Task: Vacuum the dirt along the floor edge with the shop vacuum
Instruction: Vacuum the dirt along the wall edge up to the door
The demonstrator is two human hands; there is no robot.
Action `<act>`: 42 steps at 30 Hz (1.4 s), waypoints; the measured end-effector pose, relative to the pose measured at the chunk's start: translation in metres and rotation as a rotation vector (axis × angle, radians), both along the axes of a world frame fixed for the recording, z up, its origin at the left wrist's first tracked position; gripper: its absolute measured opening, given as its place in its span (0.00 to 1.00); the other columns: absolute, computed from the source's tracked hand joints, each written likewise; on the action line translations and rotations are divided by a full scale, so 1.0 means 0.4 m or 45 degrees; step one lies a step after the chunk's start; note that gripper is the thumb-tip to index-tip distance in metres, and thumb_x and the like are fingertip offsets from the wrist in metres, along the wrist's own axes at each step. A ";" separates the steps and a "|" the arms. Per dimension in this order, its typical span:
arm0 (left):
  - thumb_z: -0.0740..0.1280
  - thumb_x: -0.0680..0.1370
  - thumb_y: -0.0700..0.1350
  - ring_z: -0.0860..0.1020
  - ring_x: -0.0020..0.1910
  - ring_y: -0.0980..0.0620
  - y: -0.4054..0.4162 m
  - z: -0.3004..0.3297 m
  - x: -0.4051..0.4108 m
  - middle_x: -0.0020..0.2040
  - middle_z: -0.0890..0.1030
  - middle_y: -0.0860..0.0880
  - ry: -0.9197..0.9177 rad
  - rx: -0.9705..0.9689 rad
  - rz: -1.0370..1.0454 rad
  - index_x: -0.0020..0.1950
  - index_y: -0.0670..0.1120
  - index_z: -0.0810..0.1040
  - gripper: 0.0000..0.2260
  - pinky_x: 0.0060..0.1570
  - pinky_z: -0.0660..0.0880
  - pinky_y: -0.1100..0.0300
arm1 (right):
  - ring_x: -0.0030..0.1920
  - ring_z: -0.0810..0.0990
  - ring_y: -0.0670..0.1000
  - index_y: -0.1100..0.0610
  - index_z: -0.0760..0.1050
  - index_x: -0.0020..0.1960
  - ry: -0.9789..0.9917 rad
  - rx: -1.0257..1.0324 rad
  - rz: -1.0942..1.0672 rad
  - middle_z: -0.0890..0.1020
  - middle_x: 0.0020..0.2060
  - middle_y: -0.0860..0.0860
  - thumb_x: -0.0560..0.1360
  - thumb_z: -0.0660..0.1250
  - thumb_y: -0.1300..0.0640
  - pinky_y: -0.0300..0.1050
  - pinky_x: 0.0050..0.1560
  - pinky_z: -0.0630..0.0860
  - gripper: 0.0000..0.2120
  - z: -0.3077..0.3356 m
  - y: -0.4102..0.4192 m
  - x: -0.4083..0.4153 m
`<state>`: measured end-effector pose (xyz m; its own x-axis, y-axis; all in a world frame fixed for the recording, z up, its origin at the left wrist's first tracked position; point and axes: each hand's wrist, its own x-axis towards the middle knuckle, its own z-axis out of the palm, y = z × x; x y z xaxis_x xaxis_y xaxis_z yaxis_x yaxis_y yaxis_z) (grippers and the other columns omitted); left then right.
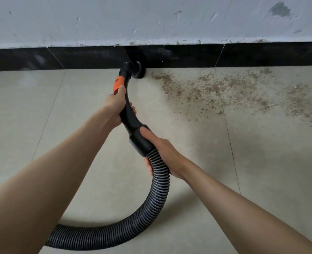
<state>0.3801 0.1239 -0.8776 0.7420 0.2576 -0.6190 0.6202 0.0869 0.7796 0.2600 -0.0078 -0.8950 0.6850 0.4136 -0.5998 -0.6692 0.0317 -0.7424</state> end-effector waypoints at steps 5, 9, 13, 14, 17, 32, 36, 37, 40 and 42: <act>0.58 0.81 0.53 0.71 0.28 0.49 -0.033 -0.020 -0.009 0.36 0.70 0.45 0.000 -0.002 -0.055 0.56 0.40 0.66 0.15 0.28 0.74 0.57 | 0.24 0.74 0.48 0.61 0.71 0.53 -0.170 -0.209 -0.253 0.80 0.37 0.55 0.73 0.70 0.42 0.42 0.28 0.72 0.23 -0.023 -0.007 -0.038; 0.58 0.81 0.53 0.71 0.29 0.49 -0.102 -0.002 -0.010 0.37 0.69 0.45 0.033 -0.035 -0.191 0.49 0.42 0.67 0.14 0.30 0.74 0.57 | 0.22 0.73 0.44 0.58 0.72 0.45 -0.245 -0.280 -0.350 0.78 0.31 0.51 0.73 0.72 0.47 0.41 0.29 0.72 0.16 -0.018 -0.040 -0.061; 0.57 0.81 0.53 0.71 0.29 0.49 -0.163 -0.003 -0.008 0.37 0.69 0.45 0.044 -0.033 -0.197 0.56 0.41 0.66 0.15 0.31 0.74 0.55 | 0.23 0.72 0.45 0.60 0.73 0.43 -0.265 -0.283 -0.388 0.76 0.30 0.52 0.74 0.71 0.48 0.38 0.26 0.72 0.15 -0.007 -0.107 -0.064; 0.57 0.81 0.53 0.71 0.29 0.49 -0.175 -0.005 -0.010 0.37 0.69 0.45 0.051 -0.034 -0.193 0.56 0.42 0.66 0.15 0.31 0.74 0.55 | 0.24 0.73 0.46 0.60 0.73 0.43 -0.271 -0.293 -0.381 0.76 0.30 0.52 0.74 0.71 0.48 0.38 0.26 0.72 0.15 -0.005 -0.124 -0.064; 0.57 0.81 0.54 0.72 0.29 0.49 -0.214 -0.011 -0.016 0.38 0.70 0.45 0.058 -0.022 -0.176 0.58 0.41 0.66 0.16 0.31 0.74 0.55 | 0.23 0.72 0.49 0.61 0.72 0.42 -0.261 -0.268 -0.384 0.76 0.29 0.53 0.74 0.71 0.48 0.40 0.25 0.72 0.16 -0.006 -0.171 -0.068; 0.56 0.82 0.53 0.74 0.29 0.48 -0.536 0.001 -0.053 0.40 0.70 0.44 0.031 0.103 -0.439 0.63 0.43 0.63 0.17 0.29 0.77 0.56 | 0.21 0.71 0.51 0.63 0.72 0.48 -0.185 -0.199 -0.687 0.76 0.35 0.61 0.63 0.70 0.41 0.39 0.23 0.69 0.27 -0.040 -0.402 -0.137; 0.55 0.82 0.53 0.74 0.28 0.48 -0.616 0.006 -0.046 0.39 0.70 0.45 0.011 0.116 -0.554 0.67 0.40 0.62 0.20 0.29 0.77 0.56 | 0.20 0.70 0.51 0.63 0.73 0.47 -0.162 -0.231 -0.817 0.77 0.33 0.59 0.72 0.70 0.47 0.39 0.22 0.68 0.18 -0.042 -0.449 -0.141; 0.55 0.82 0.53 0.74 0.28 0.48 -0.626 0.006 -0.043 0.40 0.70 0.45 0.011 0.120 -0.575 0.68 0.41 0.62 0.21 0.28 0.77 0.57 | 0.20 0.70 0.51 0.63 0.74 0.47 -0.160 -0.237 -0.831 0.77 0.33 0.59 0.74 0.70 0.49 0.39 0.22 0.68 0.17 -0.043 -0.455 -0.141; 0.55 0.82 0.53 0.74 0.29 0.49 -0.629 0.007 -0.039 0.40 0.71 0.45 0.013 0.118 -0.588 0.69 0.41 0.62 0.21 0.29 0.77 0.57 | 0.20 0.70 0.51 0.61 0.74 0.45 -0.174 -0.256 -0.832 0.77 0.32 0.58 0.75 0.69 0.50 0.39 0.22 0.68 0.14 -0.043 -0.454 -0.142; 0.55 0.82 0.54 0.74 0.29 0.49 -0.613 0.011 -0.039 0.40 0.71 0.45 0.005 0.121 -0.576 0.68 0.41 0.62 0.21 0.28 0.77 0.58 | 0.20 0.70 0.50 0.61 0.74 0.44 -0.197 -0.261 -0.821 0.77 0.32 0.58 0.75 0.70 0.50 0.38 0.22 0.68 0.14 -0.040 -0.440 -0.141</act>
